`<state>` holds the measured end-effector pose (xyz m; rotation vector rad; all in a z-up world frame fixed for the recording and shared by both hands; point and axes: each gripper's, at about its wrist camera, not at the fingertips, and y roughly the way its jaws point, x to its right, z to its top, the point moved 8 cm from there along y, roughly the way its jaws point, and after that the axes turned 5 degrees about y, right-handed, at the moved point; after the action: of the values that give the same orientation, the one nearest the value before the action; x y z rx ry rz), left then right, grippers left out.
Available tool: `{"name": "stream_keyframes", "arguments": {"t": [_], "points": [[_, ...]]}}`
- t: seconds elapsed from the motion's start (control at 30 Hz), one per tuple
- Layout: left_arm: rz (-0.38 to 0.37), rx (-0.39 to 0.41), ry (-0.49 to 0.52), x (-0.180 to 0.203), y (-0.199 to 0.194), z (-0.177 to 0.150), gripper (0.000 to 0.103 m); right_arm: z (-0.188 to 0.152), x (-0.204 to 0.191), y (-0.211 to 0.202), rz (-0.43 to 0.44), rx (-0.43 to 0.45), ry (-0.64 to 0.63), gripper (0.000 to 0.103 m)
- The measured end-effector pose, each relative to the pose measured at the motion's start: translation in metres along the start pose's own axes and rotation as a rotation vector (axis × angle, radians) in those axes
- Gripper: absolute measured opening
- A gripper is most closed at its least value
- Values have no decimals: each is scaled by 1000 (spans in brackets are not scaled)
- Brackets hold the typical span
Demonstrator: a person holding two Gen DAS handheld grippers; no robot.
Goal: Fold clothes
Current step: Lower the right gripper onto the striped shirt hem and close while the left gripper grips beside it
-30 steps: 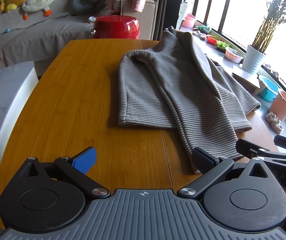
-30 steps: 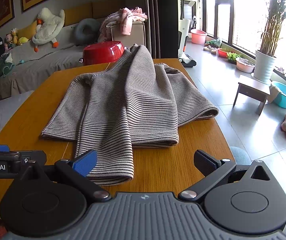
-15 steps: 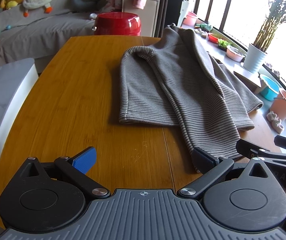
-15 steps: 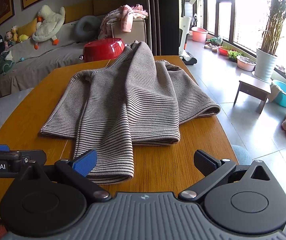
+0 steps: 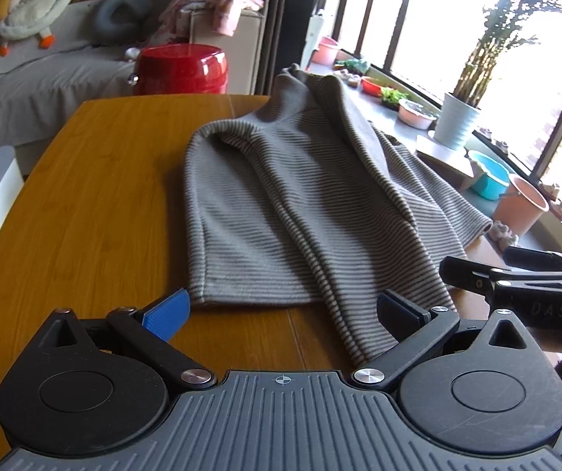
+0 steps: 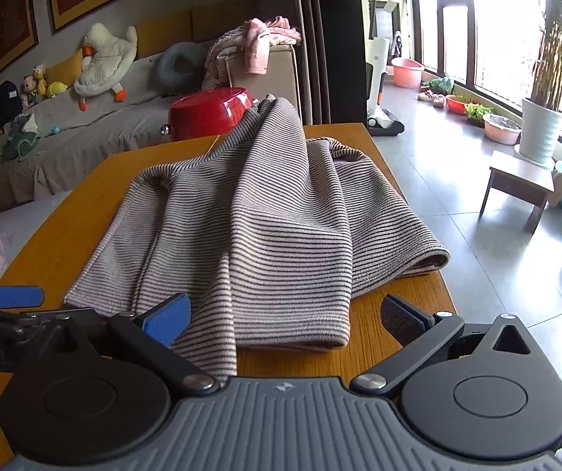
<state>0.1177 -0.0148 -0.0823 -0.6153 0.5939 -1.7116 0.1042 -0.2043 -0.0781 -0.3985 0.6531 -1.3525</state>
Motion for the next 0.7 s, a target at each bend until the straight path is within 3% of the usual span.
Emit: {"name": "stream_keyframes", "arguments": {"t": [0.13, 0.37, 0.53, 0.7], "points": [[-77, 63, 30, 2, 22, 31, 103, 27, 10, 22, 30, 26, 53, 103], [-108, 88, -5, -9, 76, 73, 103, 79, 10, 70, 295, 64, 215, 103], [-94, 33, -51, -25, 108, 70, 103, 77, 16, 125, 252, -29, 268, 103], [-77, 47, 4, -24, 112, 60, 103, 66, 9, 128, 247, 0, 193, 103]]}}
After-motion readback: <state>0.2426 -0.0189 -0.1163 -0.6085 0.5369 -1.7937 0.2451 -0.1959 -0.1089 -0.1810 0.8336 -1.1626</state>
